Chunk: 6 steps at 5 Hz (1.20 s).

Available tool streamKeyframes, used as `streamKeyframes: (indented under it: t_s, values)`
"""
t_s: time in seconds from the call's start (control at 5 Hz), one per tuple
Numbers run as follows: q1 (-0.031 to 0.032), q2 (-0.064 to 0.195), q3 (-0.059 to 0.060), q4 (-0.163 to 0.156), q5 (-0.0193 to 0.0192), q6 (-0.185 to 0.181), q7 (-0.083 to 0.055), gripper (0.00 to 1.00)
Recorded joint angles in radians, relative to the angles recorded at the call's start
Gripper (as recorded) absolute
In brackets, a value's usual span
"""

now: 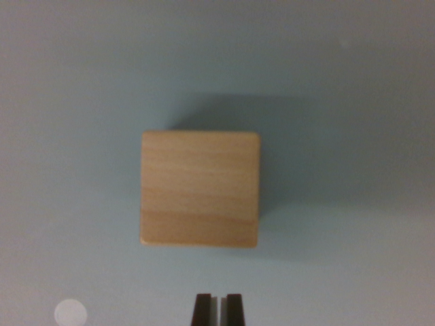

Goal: Push wooden cube

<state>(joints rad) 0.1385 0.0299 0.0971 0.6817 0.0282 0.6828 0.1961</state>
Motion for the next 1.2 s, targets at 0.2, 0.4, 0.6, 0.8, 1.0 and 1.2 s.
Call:
streamKeyframes:
  t_s: [0.2, 0.4, 0.6, 0.8, 1.0, 1.2]
  values:
    - [0.0, 0.0, 0.0, 0.0, 0.0, 0.0, 0.0, 0.0]
    - [0.0038, 0.001, 0.005, -0.03, 0.0011, -0.027, 0.006, 0.0]
    - [0.0038, 0.001, 0.005, -0.03, 0.0011, -0.027, 0.006, 0.0]
    - [0.0069, 0.001, 0.008, -0.056, 0.002, -0.051, 0.011, 0.0]
    - [0.0069, 0.001, 0.008, -0.056, 0.002, -0.051, 0.011, 0.0]
    - [0.0096, 0.002, 0.012, -0.077, 0.0027, -0.07, 0.015, 0.0]
